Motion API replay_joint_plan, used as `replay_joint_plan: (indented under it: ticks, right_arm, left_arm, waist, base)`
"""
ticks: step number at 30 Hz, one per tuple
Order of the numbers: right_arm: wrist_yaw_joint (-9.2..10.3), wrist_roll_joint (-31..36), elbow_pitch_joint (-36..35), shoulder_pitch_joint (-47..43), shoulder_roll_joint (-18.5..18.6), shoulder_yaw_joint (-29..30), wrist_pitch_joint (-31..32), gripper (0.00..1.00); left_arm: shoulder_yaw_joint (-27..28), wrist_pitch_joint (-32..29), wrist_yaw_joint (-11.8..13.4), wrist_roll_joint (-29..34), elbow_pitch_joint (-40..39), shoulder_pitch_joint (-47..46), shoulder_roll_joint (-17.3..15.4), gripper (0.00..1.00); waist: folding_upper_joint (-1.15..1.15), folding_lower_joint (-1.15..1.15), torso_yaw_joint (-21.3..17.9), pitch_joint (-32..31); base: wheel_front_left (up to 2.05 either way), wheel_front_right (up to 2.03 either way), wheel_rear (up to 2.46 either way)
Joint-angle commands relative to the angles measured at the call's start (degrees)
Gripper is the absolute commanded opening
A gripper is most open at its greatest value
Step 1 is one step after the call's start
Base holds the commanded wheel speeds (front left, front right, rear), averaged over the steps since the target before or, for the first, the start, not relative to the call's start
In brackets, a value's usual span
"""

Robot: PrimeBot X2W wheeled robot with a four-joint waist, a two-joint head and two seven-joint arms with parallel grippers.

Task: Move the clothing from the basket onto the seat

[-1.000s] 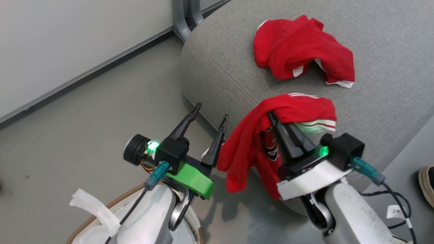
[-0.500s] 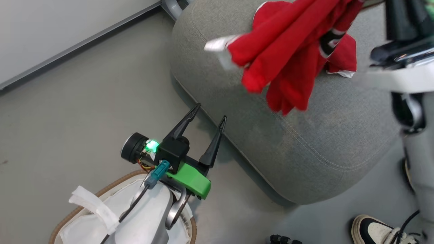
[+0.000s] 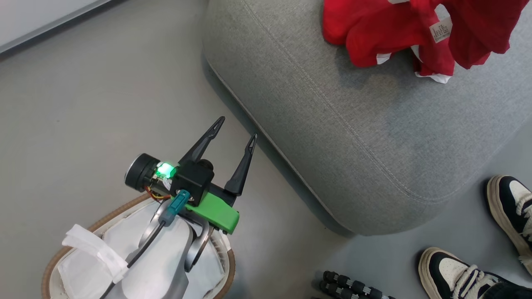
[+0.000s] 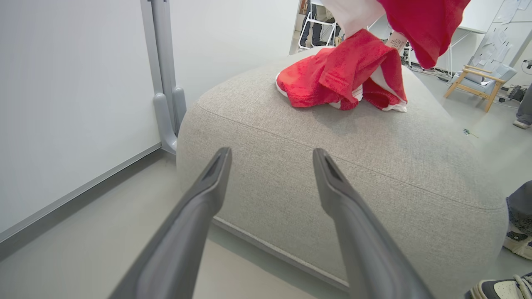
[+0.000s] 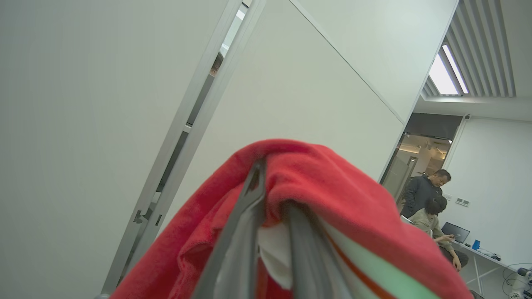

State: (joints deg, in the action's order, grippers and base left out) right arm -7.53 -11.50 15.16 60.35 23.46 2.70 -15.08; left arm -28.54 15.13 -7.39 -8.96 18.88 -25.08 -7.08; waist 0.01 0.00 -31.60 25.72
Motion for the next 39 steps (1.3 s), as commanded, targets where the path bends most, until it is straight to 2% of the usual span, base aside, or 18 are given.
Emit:
replay_joint_plan:
  ticks: [1,7,19,20,21,22,31,39]
  right_arm:
    - [0.07,0.77,0.86,0.82,0.01,0.71,-0.12,0.0]
    - [0.08,3.65,6.0,-1.7,-0.28,3.62,-0.12,0.0]
    - [0.08,5.31,17.02,-12.15,-6.53,7.64,-0.11,0.0]
    - [0.08,5.56,18.21,-12.73,-6.89,7.62,-0.12,0.15]
    - [0.08,5.63,18.92,-12.96,-7.11,8.06,-0.12,0.39]
    - [0.08,5.67,19.65,-13.24,-7.33,8.8,-0.12,1.0]
    - [0.08,6.54,18.56,-19.56,-11.4,14.5,-0.12,1.0]
    - [0.08,5.96,14.36,-27.45,-14.58,15.17,-0.12,1.0]
  left_arm:
    - [0.0,0.02,-0.17,0.75,-0.11,-1.17,-0.91,1.0]
    - [-0.37,0.02,-0.17,0.89,-0.61,-2.81,-1.53,1.0]
    - [-1.19,0.02,-0.18,0.18,-0.01,-4.51,-2.98,1.0]
    - [-1.14,0.02,-0.18,0.17,0.11,-4.69,-3.07,1.0]
    - [-1.05,0.02,-0.18,0.16,0.22,-4.84,-3.13,1.0]
    - [-0.94,0.02,-0.18,0.21,0.34,-5.06,-3.18,1.0]
    - [0.67,0.02,-0.18,0.14,0.88,-4.16,-2.06,1.0]
    - [2.8,0.02,-0.18,0.74,-0.12,-2.18,-0.72,1.0]
  waist:
    - [-0.01,0.0,1.56,2.41]
    - [-0.01,0.0,3.91,5.87]
    - [-0.01,0.0,6.57,9.54]
    - [-0.01,0.0,6.74,9.66]
    - [-0.01,0.0,6.88,9.73]
    - [-0.01,0.0,7.04,9.78]
    - [-0.01,0.0,7.73,7.65]
    - [-0.01,0.0,8.34,3.99]
  base:
    - [0.0,0.0,0.0]
    - [0.0,0.0,0.0]
    - [0.0,0.0,0.0]
    - [0.0,0.0,0.0]
    - [0.0,0.0,0.0]
    - [0.0,0.0,0.0]
    - [0.0,0.0,0.0]
    - [0.0,0.0,0.0]
